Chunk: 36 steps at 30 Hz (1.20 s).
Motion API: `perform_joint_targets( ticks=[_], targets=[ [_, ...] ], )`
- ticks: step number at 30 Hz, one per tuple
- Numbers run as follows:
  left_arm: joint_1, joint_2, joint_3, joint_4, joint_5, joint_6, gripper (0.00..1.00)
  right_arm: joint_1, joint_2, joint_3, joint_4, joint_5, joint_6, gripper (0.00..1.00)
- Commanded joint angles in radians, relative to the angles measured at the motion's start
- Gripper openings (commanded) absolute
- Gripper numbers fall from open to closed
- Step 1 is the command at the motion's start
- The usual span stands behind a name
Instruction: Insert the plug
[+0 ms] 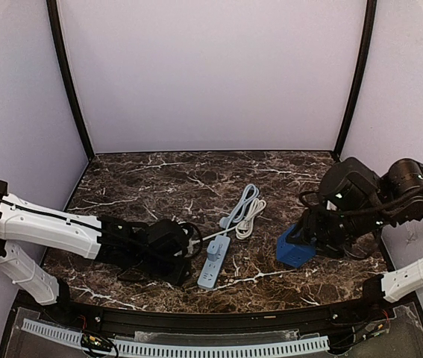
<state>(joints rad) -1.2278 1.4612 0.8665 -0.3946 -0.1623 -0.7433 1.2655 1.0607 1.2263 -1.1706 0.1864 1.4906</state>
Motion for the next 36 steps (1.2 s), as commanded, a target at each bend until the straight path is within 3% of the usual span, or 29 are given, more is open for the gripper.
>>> perform_joint_targets(
  ticks=[1,5,11,15,22,29,36],
  targets=[
    [-0.004,0.075,0.060,0.023,-0.030,-0.097,0.41,0.006,-0.070,-0.036,0.042,-0.010,-0.058,0.00],
    [-0.004,0.132,0.107,-0.003,-0.074,-0.138,0.35,0.006,-0.105,-0.044,0.037,-0.025,-0.096,0.00],
    [-0.019,0.248,0.215,0.003,-0.027,-0.162,0.33,0.006,-0.176,-0.065,0.035,-0.014,-0.105,0.00],
    [-0.024,0.296,0.223,0.049,0.015,-0.287,0.33,0.007,-0.203,-0.059,0.023,-0.013,-0.121,0.00],
    [-0.040,0.293,0.242,-0.012,-0.069,-0.374,0.50,0.006,-0.249,-0.070,-0.001,-0.014,-0.135,0.00],
    [-0.048,0.298,0.277,-0.111,-0.070,-0.374,0.51,0.006,-0.299,-0.097,-0.001,-0.015,-0.135,0.00],
    [-0.071,0.368,0.319,-0.108,-0.002,-0.413,0.52,0.007,-0.323,-0.100,-0.016,-0.003,-0.138,0.00]
  ],
)
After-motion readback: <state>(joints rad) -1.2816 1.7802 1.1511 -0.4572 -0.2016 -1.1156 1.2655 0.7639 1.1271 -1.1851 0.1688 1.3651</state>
